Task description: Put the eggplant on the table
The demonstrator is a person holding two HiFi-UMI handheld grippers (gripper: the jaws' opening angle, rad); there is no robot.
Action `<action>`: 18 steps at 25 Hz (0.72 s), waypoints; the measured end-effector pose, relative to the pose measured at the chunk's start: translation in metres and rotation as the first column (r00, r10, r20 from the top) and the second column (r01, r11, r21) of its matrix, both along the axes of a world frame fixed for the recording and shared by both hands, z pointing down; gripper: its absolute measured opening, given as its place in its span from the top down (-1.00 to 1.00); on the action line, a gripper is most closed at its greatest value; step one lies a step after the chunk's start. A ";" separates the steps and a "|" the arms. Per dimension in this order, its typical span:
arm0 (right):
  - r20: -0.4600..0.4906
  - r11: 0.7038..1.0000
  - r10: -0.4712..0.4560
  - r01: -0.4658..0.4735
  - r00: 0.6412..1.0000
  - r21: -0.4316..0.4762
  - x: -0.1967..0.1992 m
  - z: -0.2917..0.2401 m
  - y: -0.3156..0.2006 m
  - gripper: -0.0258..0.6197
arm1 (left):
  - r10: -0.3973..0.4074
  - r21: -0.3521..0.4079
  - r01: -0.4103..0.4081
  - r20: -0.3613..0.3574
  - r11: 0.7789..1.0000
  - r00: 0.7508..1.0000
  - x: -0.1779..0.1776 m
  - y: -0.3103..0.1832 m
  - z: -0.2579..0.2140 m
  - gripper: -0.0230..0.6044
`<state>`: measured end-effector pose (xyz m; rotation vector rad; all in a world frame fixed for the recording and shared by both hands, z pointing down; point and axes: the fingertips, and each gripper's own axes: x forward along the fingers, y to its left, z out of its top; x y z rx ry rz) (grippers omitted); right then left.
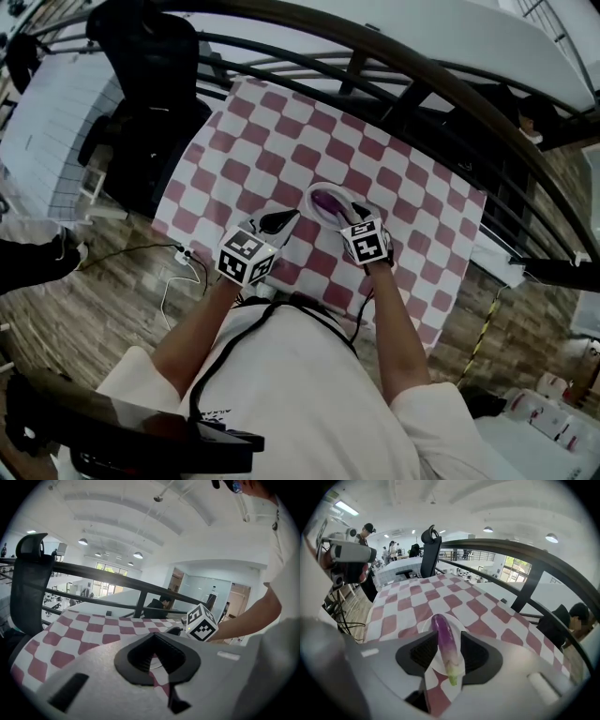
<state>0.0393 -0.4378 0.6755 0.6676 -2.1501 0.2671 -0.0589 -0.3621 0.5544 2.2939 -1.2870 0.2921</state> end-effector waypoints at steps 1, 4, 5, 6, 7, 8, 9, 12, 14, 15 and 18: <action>0.016 1.000 0.022 -0.023 1.000 0.012 0.001 -0.006 0.002 0.46 | 0.011 0.005 -0.011 -0.004 1.000 1.000 0.000 0.002 -0.002 0.91; 0.043 0.995 0.084 -0.086 0.996 0.042 0.006 -0.017 0.011 0.73 | 0.038 0.023 -0.037 -0.006 0.999 0.999 -0.003 0.008 -0.007 0.91; 0.053 0.993 0.105 -0.108 0.993 0.046 0.009 -0.020 0.015 0.80 | 0.044 0.026 -0.044 -0.006 0.999 0.999 -0.004 0.012 -0.008 0.91; 0.065 0.990 0.127 -0.130 0.990 0.046 0.011 -0.023 0.020 0.85 | 0.051 0.029 -0.051 -0.007 0.998 0.999 -0.005 0.015 -0.009 0.91; 0.080 0.987 0.149 -0.153 0.986 0.044 0.014 -0.026 0.024 0.88 | 0.060 0.034 -0.059 -0.007 0.998 0.998 -0.005 0.018 -0.011 0.91; 0.097 0.984 0.170 -0.174 0.981 0.040 0.016 -0.030 0.028 0.90 | 0.070 0.040 -0.069 -0.007 0.997 0.998 -0.006 0.020 -0.013 0.91; 0.117 0.980 0.191 -0.196 0.975 0.034 0.017 -0.034 0.032 0.90 | 0.080 0.047 -0.080 -0.005 0.996 0.997 -0.008 0.022 -0.015 0.91; 0.182 0.962 0.263 -0.272 0.947 0.023 0.022 -0.050 0.045 0.90 | 0.104 0.063 -0.103 -0.005 0.993 0.995 -0.013 0.032 -0.021 0.91; 0.226 0.948 0.305 -0.318 0.925 0.021 0.025 -0.061 0.058 0.90 | 0.121 0.068 -0.120 -0.009 0.990 0.993 -0.016 0.042 -0.022 0.91; 0.247 0.942 0.319 -0.335 0.915 0.023 0.025 -0.066 0.066 0.90 | 0.132 0.069 -0.131 -0.009 0.989 0.991 -0.018 0.047 -0.022 0.91; 0.298 0.925 0.354 -0.379 0.886 0.029 0.028 -0.081 0.091 0.90 | 0.167 0.065 -0.166 -0.012 0.984 0.986 -0.021 0.061 -0.020 0.91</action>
